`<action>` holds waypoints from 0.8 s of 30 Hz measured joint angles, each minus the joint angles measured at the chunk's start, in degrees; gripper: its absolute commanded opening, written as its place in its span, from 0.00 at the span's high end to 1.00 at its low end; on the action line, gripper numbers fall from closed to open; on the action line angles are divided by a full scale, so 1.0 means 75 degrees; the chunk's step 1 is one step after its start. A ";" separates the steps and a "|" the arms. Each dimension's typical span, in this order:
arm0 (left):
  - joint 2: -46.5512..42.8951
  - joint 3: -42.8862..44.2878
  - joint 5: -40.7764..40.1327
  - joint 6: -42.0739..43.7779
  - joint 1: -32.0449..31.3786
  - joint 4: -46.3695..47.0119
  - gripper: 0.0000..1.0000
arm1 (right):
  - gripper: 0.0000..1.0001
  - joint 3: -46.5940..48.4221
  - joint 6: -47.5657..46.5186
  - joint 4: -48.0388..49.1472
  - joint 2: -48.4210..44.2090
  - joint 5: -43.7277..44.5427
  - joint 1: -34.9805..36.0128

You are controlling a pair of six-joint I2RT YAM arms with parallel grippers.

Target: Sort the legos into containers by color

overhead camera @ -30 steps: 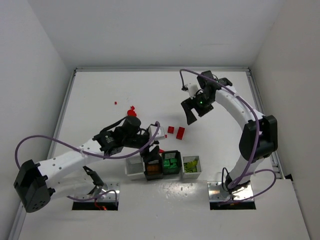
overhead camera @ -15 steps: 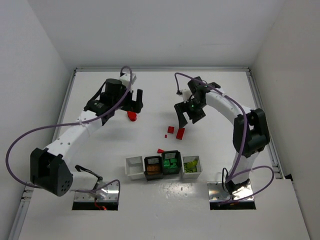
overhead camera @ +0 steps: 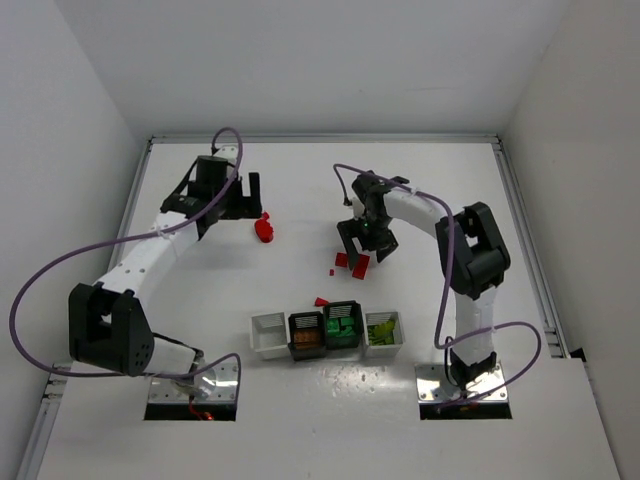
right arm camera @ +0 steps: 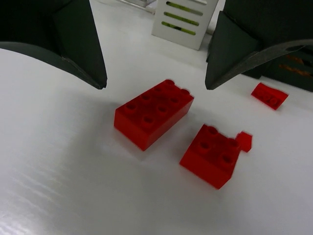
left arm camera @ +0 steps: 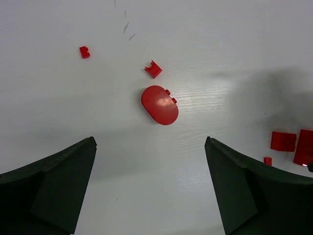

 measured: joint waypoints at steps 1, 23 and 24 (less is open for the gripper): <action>0.0003 0.0000 0.0009 -0.0012 0.0047 0.0015 0.00 | 0.19 0.0026 0.0029 0.0000 0.0096 0.0050 0.0000; 0.0965 -0.0134 0.0108 -0.0160 0.0230 0.0469 0.00 | 1.00 0.0239 -0.0510 0.0434 0.0076 0.0093 -0.0003; 0.1218 -0.0035 0.0076 -0.0251 0.0195 0.0469 0.00 | 1.00 0.0102 -0.0595 0.0557 -0.0315 -0.0026 0.0003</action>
